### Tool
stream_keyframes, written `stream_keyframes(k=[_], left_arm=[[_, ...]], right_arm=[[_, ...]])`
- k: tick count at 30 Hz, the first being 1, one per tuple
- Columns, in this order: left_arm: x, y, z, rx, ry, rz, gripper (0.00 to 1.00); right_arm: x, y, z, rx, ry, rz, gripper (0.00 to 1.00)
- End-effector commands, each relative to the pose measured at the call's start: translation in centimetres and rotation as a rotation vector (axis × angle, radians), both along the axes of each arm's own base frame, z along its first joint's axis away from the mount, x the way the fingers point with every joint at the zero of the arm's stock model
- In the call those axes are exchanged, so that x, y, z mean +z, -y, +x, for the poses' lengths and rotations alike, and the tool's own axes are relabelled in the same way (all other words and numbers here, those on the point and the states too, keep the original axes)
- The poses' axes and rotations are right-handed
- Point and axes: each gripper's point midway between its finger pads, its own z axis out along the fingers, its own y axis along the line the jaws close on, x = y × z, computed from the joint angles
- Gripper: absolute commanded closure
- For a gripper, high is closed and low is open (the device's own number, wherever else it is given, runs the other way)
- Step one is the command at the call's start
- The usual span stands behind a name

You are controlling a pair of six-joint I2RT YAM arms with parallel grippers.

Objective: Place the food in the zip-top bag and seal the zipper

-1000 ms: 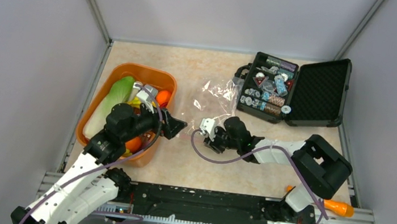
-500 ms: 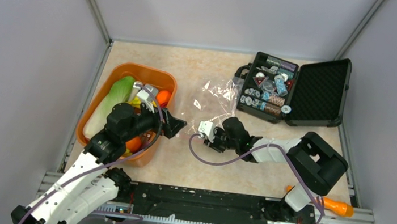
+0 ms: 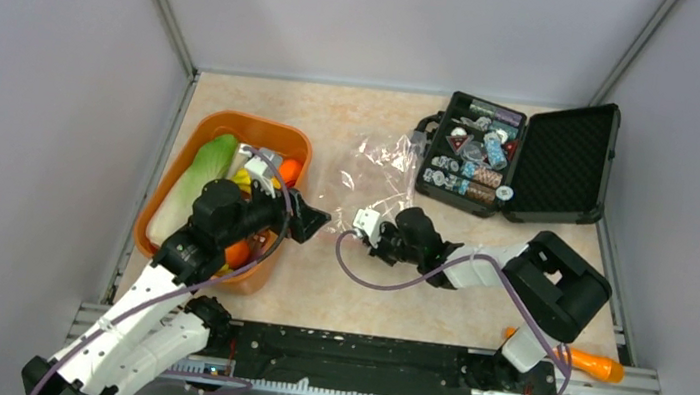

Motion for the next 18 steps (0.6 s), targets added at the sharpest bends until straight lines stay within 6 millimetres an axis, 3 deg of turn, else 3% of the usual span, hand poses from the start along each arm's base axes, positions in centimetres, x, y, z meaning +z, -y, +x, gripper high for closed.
stream_keyframes(k=[1,9,18], left_arm=[[2.1,0.4,0.4,-0.015,0.071,-0.018,0.01],[0.6,1.2,-0.1,-0.034,0.042,0.003,0.01],[-2.5,4.2,-1.6,-0.021,-0.032,0.024,0.02]], right_arm=[[2.8,-0.5,1.3,-0.05,0.008,0.141,1.0],[5.4,1.2,3.7,-0.26,-0.04,0.309,1.0],[6.3,2.3,4.8,-0.403,-0.073,0.414,1.0]])
